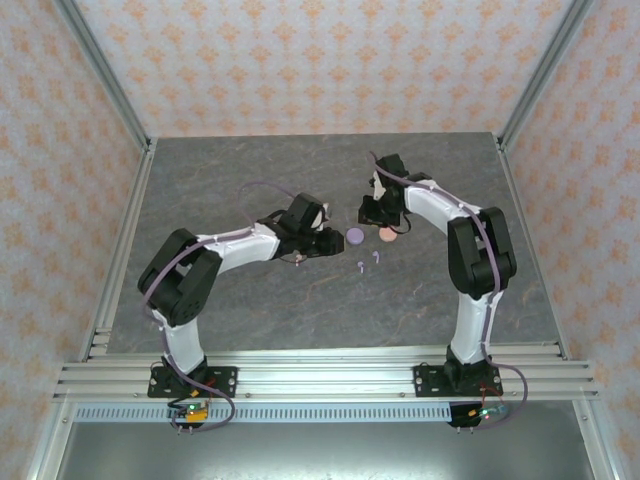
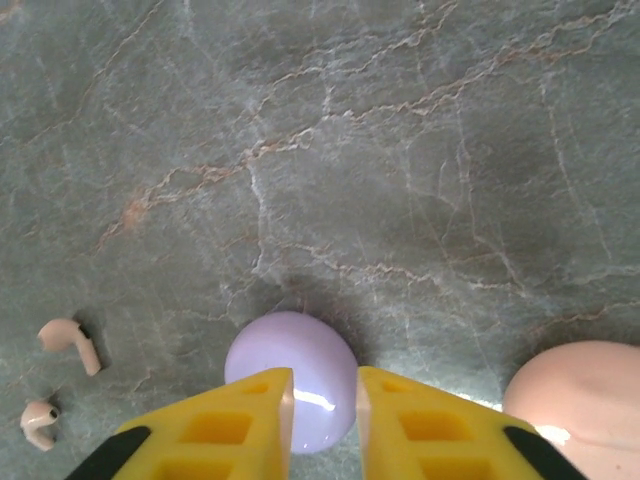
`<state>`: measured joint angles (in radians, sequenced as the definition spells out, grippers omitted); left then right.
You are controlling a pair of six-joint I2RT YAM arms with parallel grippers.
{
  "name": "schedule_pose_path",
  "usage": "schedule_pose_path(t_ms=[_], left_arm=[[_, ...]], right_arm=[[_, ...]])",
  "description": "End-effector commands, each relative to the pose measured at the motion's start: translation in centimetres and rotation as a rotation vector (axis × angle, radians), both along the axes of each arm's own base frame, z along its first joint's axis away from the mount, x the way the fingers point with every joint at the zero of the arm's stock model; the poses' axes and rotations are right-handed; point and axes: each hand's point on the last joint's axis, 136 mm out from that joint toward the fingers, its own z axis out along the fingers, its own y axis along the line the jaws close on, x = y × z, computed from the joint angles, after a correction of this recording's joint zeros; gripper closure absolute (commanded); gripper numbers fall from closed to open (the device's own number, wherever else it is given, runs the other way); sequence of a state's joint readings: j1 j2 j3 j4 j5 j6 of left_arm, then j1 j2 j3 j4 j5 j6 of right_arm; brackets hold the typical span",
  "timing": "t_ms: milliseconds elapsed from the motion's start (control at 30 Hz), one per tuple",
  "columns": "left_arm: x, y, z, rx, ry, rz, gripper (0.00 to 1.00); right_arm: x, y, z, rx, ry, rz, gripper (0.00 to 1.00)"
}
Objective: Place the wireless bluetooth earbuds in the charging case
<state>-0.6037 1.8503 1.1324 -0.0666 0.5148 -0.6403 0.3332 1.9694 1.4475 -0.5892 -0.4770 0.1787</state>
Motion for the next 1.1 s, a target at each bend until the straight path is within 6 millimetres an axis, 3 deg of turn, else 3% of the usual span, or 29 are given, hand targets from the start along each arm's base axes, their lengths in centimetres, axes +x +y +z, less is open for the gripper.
schedule_pose_path(t_ms=[0, 100, 467, 900, 1067], left_arm=[[1.2, -2.3, 1.1, -0.069, -0.015, 0.006, 0.69], [1.7, -2.9, -0.5, -0.058, 0.013, 0.016, 0.72], [3.0, -3.5, -3.2, -0.02, 0.067, 0.054, 0.79], [4.2, 0.0, -4.6, 0.184, 0.061, 0.183, 0.8], [4.4, 0.1, -4.8, 0.193, 0.058, 0.187, 0.8]], right_arm=[[-0.1, -0.7, -0.8, -0.049, 0.046, -0.033, 0.8], [-0.1, -0.8, -1.3, -0.06, 0.058, -0.041, 0.81], [-0.5, -0.9, -2.7, -0.089, 0.114, -0.033, 0.81], [-2.0, 0.0, -3.2, -0.085, 0.162, 0.016, 0.81], [-2.5, 0.2, -3.3, -0.071, 0.177, 0.023, 0.81]])
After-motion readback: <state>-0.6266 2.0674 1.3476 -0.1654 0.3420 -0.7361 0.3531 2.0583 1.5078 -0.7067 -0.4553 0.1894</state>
